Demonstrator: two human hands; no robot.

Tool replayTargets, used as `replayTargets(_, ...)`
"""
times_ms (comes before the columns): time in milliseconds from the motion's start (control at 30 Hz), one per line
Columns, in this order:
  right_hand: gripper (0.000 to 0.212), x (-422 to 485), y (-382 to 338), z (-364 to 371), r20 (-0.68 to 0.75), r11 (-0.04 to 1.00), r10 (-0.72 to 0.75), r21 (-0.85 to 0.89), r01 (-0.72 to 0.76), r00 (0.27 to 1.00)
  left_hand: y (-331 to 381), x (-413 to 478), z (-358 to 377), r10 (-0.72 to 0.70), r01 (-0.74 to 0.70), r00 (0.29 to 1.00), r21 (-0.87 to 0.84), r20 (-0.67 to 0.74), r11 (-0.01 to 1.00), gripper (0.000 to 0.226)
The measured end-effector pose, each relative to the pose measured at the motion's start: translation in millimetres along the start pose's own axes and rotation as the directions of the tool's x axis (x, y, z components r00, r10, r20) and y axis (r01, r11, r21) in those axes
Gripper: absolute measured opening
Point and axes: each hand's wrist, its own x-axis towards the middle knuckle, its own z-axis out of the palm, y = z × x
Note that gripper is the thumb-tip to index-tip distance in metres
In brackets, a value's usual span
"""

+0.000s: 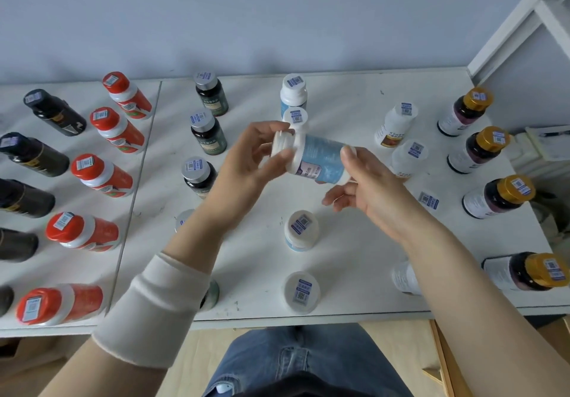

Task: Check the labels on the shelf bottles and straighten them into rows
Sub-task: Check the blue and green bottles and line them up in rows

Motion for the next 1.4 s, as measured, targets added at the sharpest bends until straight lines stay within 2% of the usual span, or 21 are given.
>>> replayTargets(33,0.037,-1,0,-1,0.041,0.997,-0.026,0.073,0.023,0.999,1,-3,1,-0.017,0.018,1.000,-0.065,0.005,0.998,0.027)
replayTargets(100,0.032,-1,2,-3,0.065,0.987,-0.129,0.102,0.122,0.989,2,-6,3,-0.052,0.054,0.998,-0.114,0.021,0.992,0.034)
replayTargets(200,0.042,-3,5,-3,0.106,0.957,-0.289,0.055,0.284,0.951,5,-5,3,-0.062,0.060,0.998,-0.077,-0.023,0.995,0.026)
replayTargets(300,0.041,-4,7,0,0.088,0.937,-0.348,0.061,0.344,0.933,8,-4,2,-0.046,0.044,0.997,-0.037,-0.056,0.998,0.022)
replayTargets(333,0.038,-3,7,1,0.068,0.940,-0.336,0.078,0.331,0.939,9,-4,2,-0.029,0.028,0.999,-0.033,-0.044,0.999,0.022)
replayTargets(400,0.040,-2,6,1,0.051,0.960,-0.224,0.185,0.211,0.973,10,-6,-1,0.020,-0.019,1.000,-0.029,0.017,0.999,0.025)
replayTargets(467,0.057,-3,7,-2,0.087,0.967,-0.138,0.229,0.115,0.987,10,-9,-1,0.044,-0.044,0.996,-0.007,0.083,0.999,0.030)
replayTargets(500,0.058,-5,7,-4,0.103,0.971,-0.141,0.207,0.117,0.985,10,-9,0,0.034,-0.034,0.995,0.002,0.095,0.999,0.031)
replayTargets(567,0.038,-8,8,-6,0.101,0.970,-0.218,0.130,0.204,0.971,9,-9,2,-0.002,0.001,0.997,0.008,0.077,1.000,0.029)
replayTargets(600,0.036,-10,9,-6,0.103,0.964,-0.255,0.101,0.244,0.962,9,-8,3,-0.017,0.017,0.998,0.004,0.054,1.000,0.026)
replayTargets(667,0.039,-12,8,-5,0.129,0.954,-0.296,0.085,0.286,0.947,8,-6,5,-0.022,0.022,1.000,-0.009,0.014,1.000,0.021)
replayTargets(767,0.046,-12,8,-6,0.096,0.953,-0.291,0.121,0.279,0.952,9,-6,4,0.015,-0.015,1.000,-0.062,0.007,0.998,0.019)
replayTargets(933,0.061,-17,9,-11,0.090,0.956,-0.250,0.184,0.231,0.964,6,-10,3,0.083,-0.075,0.995,-0.152,0.046,0.986,0.033)
replayTargets(1000,0.057,-19,7,-8,0.047,0.959,-0.255,0.137,0.247,0.966,2,-10,4,0.055,-0.049,0.998,-0.211,0.022,0.976,0.034)
replayTargets(1067,0.047,-21,2,0,-0.048,0.956,-0.288,0.045,0.290,0.957,-1,-9,7,-0.035,0.034,0.999,-0.298,0.001,0.954,0.032)
replayTargets(1133,0.048,-24,-3,9,-0.167,0.936,-0.345,-0.129,0.326,0.924,-2,-7,10,-0.150,0.150,0.988,-0.369,0.029,0.917,0.029)
replayTargets(1200,0.056,-23,-4,15,-0.230,0.863,-0.445,-0.368,0.346,0.866,-3,-3,12,-0.212,0.219,0.975,-0.418,0.064,0.882,0.034)
replayTargets(1300,0.061,-20,7,20,-0.176,0.690,-0.570,-0.632,0.352,0.802,1,6,12,-0.201,0.196,0.979,-0.366,0.023,0.910,0.029)
replayTargets(1400,0.060,-17,15,24,-0.196,0.665,-0.589,-0.669,0.332,0.784,6,17,10,-0.172,0.164,0.985,-0.238,-0.011,0.957,0.020)
